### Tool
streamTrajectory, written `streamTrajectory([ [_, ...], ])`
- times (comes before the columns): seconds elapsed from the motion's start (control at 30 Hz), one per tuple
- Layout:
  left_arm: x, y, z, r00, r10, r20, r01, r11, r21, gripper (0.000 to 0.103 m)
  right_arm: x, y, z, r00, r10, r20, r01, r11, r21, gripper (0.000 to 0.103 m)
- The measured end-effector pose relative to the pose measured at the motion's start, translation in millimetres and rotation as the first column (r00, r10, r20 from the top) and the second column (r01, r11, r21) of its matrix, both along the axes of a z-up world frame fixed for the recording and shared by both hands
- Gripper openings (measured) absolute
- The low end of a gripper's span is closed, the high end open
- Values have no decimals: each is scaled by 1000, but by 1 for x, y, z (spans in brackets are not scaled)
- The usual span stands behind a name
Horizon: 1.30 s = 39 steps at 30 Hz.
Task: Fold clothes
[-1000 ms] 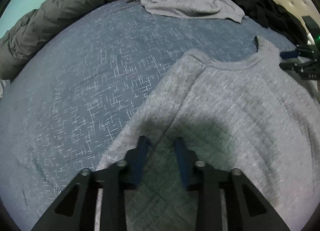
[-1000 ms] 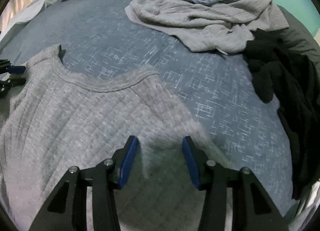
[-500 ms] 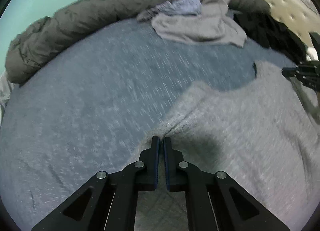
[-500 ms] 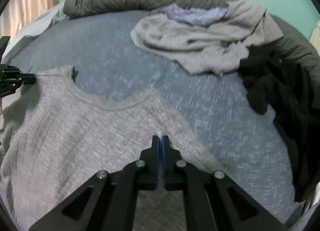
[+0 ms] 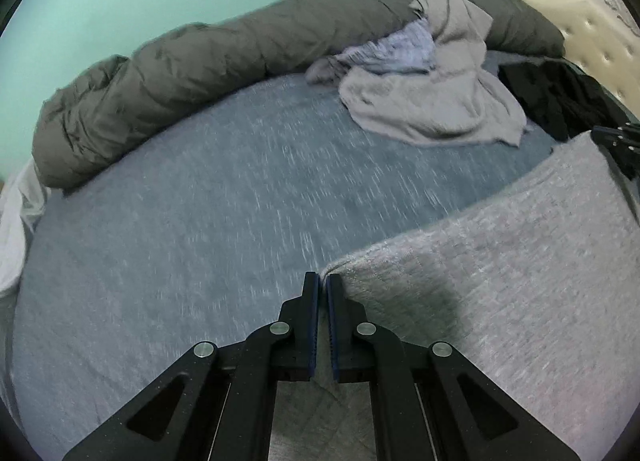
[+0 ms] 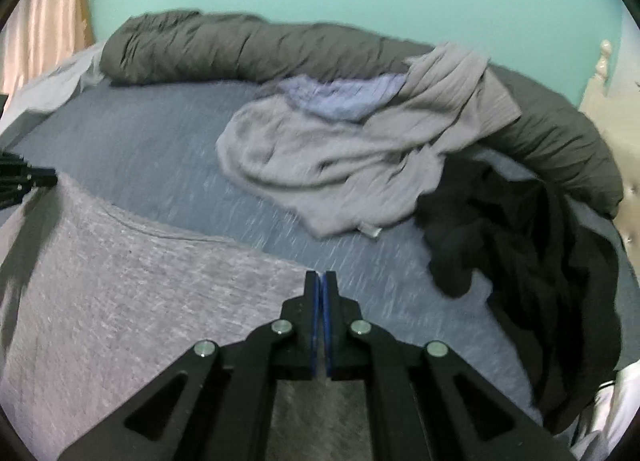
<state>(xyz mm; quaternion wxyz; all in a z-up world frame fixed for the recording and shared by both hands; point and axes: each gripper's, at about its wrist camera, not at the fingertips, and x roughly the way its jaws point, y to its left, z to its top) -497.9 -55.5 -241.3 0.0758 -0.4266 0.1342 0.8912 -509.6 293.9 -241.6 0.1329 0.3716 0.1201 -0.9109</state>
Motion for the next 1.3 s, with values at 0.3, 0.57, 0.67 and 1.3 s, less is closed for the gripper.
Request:
streamTrajectory([
  [0.3,-35,8,10,998,28,-56,-30,999,-38,4,-27,-3,24,995,-51,-84,53,998,16,1],
  [0.57,-44,19,-70,993,4,117,6,997,-82,6,-43,-9,-50,996,-53,71,50,997,52,1],
  [0.67,-41,18,-84,990,3,142,8,997,-75,7,-42,-13,-74,990,-20,143,12,998,55,2],
  [1.3,-17,-51,-59,980,146,137,-155,986,58,35,-45,22,-71,965,-94,244,118,989,-86,22],
])
